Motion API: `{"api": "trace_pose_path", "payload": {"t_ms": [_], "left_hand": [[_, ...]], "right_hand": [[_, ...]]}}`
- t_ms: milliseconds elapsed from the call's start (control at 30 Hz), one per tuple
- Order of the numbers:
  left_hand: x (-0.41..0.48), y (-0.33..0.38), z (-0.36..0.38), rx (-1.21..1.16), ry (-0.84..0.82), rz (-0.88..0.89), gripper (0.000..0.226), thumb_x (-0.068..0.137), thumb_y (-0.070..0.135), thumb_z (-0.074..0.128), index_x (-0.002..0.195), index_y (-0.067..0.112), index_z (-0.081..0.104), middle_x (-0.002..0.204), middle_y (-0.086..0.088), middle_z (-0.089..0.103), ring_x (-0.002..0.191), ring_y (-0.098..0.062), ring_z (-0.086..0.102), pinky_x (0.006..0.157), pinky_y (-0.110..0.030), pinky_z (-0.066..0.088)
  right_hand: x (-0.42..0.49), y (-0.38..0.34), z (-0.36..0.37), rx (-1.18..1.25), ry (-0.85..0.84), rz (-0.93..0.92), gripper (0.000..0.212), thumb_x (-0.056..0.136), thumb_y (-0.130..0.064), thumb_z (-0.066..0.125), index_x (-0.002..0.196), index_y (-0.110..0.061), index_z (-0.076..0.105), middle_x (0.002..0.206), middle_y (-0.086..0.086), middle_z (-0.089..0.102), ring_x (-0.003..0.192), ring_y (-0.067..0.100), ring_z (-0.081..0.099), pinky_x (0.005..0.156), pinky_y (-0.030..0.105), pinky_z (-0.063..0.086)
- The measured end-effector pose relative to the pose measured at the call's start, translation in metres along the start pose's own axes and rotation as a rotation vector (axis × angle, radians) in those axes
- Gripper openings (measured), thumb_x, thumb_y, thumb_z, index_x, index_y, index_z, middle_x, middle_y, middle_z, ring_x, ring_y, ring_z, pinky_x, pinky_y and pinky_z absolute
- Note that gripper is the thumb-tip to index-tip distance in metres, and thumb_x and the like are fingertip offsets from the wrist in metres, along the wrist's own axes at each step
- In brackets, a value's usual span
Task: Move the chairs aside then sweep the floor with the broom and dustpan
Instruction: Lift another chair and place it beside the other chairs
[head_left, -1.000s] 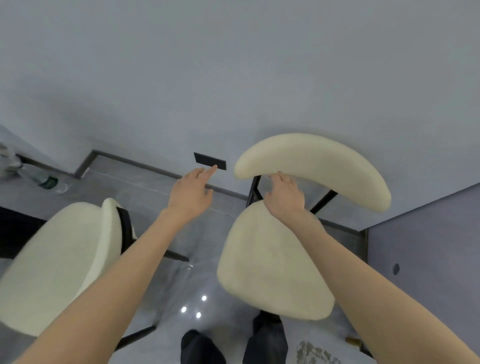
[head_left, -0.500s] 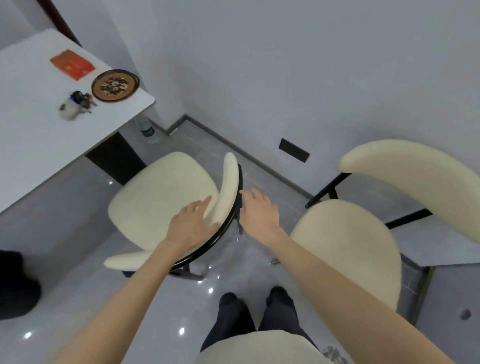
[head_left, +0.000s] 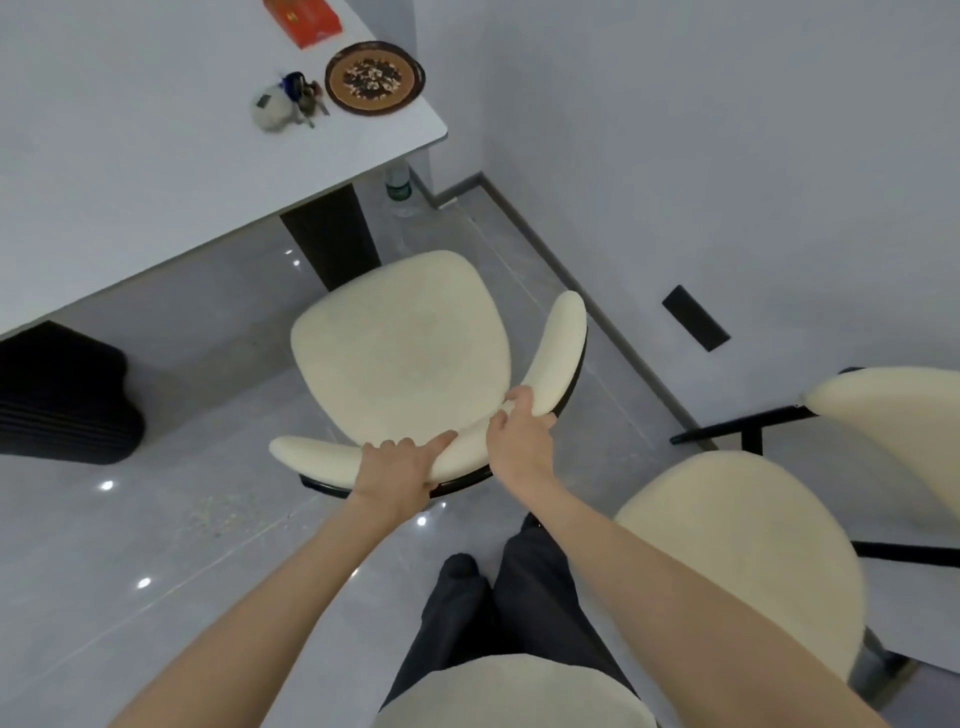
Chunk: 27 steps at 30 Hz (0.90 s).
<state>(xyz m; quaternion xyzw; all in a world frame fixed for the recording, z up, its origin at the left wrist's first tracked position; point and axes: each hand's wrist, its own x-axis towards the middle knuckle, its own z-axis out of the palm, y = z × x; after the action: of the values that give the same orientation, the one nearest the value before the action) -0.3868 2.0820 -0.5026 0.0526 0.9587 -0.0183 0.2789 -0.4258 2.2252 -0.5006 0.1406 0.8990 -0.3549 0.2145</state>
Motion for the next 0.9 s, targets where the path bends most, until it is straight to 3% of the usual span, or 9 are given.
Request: {"api": "trace_pose_path", "payload": {"t_ms": [133,333,467,567,667,733,800,900], "left_hand": [[0.015,0.029,-0.009,-0.048,0.011,0.045,0.070,0.091,0.046,0.048,0.149,0.037,0.010,0.108,-0.008,0.064,0.097,-0.028,0.062,0.070,-0.033,0.039],[0.070,0.146,-0.046,-0.239,-0.011,0.068,0.071,0.092,0.047,0.046,0.151,0.030,0.009,0.116,-0.012,0.063,0.105,-0.032,0.060,0.082,-0.036,0.045],[0.131,0.225,-0.077,-0.408,0.027,0.042,0.074,0.089,0.050,0.050,0.149,0.024,0.016,0.116,-0.010,0.065,0.105,-0.031,0.061,0.078,-0.034,0.044],[0.177,0.260,-0.101,-0.574,-0.014,0.015,0.087,0.081,0.061,0.053,0.150,0.025,0.014,0.126,-0.009,0.060,0.113,-0.031,0.058,0.089,-0.037,0.046],[0.201,0.275,-0.121,-0.845,-0.116,0.092,0.087,0.084,0.066,0.045,0.151,0.032,0.000,0.149,-0.006,0.040,0.133,-0.031,0.043,0.105,-0.038,0.037],[0.210,0.267,-0.127,-0.844,-0.120,0.179,0.070,0.093,0.060,0.032,0.151,0.034,0.003,0.154,-0.003,0.033,0.137,-0.029,0.039,0.111,-0.037,0.032],[0.216,0.250,-0.131,-0.767,-0.060,0.257,0.057,0.098,0.049,0.030,0.151,0.035,0.012,0.150,-0.004,0.041,0.130,-0.026,0.046,0.107,-0.035,0.036],[0.222,0.231,-0.140,-0.555,0.088,0.398,0.061,0.098,0.024,0.042,0.150,0.035,0.014,0.148,-0.005,0.038,0.128,-0.025,0.045,0.103,-0.039,0.042]], "right_hand": [[0.025,0.010,-0.024,-0.010,0.049,0.043,0.025,0.099,-0.017,0.032,0.123,-0.021,0.039,0.118,0.017,0.038,0.077,0.032,0.056,0.066,0.032,0.046],[0.096,0.055,-0.129,-0.096,0.090,-0.054,0.028,0.101,-0.021,0.033,0.127,-0.022,0.045,0.123,0.014,0.043,0.084,0.028,0.053,0.075,0.033,0.047],[0.142,0.080,-0.223,0.096,0.109,-0.124,0.033,0.099,-0.010,0.036,0.125,-0.018,0.053,0.117,0.005,0.058,0.098,0.020,0.058,0.090,0.034,0.049],[0.152,0.098,-0.268,0.096,0.168,-0.117,0.037,0.098,-0.004,0.037,0.129,-0.015,0.050,0.130,0.005,0.056,0.105,0.022,0.058,0.085,0.023,0.040],[0.147,0.121,-0.281,0.091,0.189,-0.049,0.040,0.097,-0.003,0.036,0.135,-0.013,0.045,0.141,0.006,0.047,0.112,0.015,0.052,0.090,0.021,0.037],[0.141,0.136,-0.281,0.097,0.193,-0.002,0.039,0.098,-0.005,0.036,0.135,-0.013,0.043,0.139,0.009,0.049,0.099,0.013,0.056,0.086,0.023,0.042],[0.134,0.143,-0.276,0.113,0.178,0.053,0.038,0.099,-0.009,0.036,0.136,-0.013,0.042,0.134,0.011,0.052,0.092,0.012,0.053,0.085,0.025,0.042],[0.127,0.140,-0.256,0.115,0.105,0.121,0.040,0.101,-0.016,0.037,0.140,-0.011,0.039,0.143,0.006,0.045,0.126,0.020,0.046,0.105,0.031,0.035]]}}
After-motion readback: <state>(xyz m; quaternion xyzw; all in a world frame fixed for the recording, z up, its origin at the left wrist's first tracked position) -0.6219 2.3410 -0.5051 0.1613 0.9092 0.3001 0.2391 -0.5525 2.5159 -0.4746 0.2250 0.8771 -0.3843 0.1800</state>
